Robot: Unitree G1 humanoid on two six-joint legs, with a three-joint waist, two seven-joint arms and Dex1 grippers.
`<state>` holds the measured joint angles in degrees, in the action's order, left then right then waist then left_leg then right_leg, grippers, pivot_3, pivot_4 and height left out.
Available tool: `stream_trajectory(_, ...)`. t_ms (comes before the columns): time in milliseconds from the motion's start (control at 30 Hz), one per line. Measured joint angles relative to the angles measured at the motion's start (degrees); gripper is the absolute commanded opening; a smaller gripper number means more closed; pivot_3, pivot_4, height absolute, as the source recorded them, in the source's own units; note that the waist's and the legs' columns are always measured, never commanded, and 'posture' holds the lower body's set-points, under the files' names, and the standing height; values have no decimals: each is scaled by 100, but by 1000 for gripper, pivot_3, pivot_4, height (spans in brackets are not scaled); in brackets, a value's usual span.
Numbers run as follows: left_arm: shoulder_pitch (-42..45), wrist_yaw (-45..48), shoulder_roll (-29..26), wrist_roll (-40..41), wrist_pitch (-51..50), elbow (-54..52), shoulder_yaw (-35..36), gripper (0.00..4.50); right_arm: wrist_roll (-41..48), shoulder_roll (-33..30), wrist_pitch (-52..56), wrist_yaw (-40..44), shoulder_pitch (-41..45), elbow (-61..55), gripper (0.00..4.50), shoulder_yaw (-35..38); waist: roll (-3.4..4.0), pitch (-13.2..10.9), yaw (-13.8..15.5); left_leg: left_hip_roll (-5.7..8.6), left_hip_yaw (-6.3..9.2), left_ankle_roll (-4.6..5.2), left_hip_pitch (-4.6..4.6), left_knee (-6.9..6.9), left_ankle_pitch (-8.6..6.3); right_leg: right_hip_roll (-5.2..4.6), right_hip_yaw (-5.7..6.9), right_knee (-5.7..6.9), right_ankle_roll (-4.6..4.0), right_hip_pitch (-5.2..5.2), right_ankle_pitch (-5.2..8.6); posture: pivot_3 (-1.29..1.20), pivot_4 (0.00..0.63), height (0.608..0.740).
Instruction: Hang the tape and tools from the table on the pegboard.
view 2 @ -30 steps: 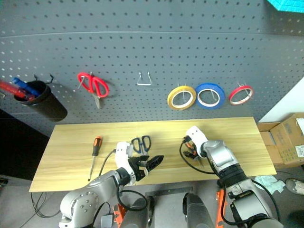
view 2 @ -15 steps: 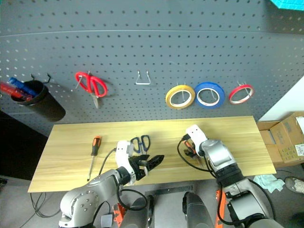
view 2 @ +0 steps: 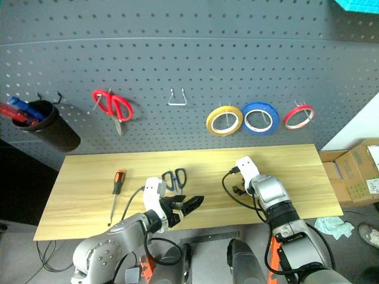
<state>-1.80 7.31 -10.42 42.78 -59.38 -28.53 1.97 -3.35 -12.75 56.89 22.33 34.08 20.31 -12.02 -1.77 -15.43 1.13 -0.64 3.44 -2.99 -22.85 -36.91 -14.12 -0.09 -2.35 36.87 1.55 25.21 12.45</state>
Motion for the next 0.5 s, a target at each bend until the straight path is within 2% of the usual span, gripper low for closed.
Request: stream_trajectory(500, 80, 82, 47, 4, -14, 0, -6, 4500, -3, 12, -10, 8, 38, 39, 4467, -53, 0, 0, -2, 0, -1, 0, -2, 0, 0, 0, 1, -2, 0, 3, 0, 171, 279, 740)
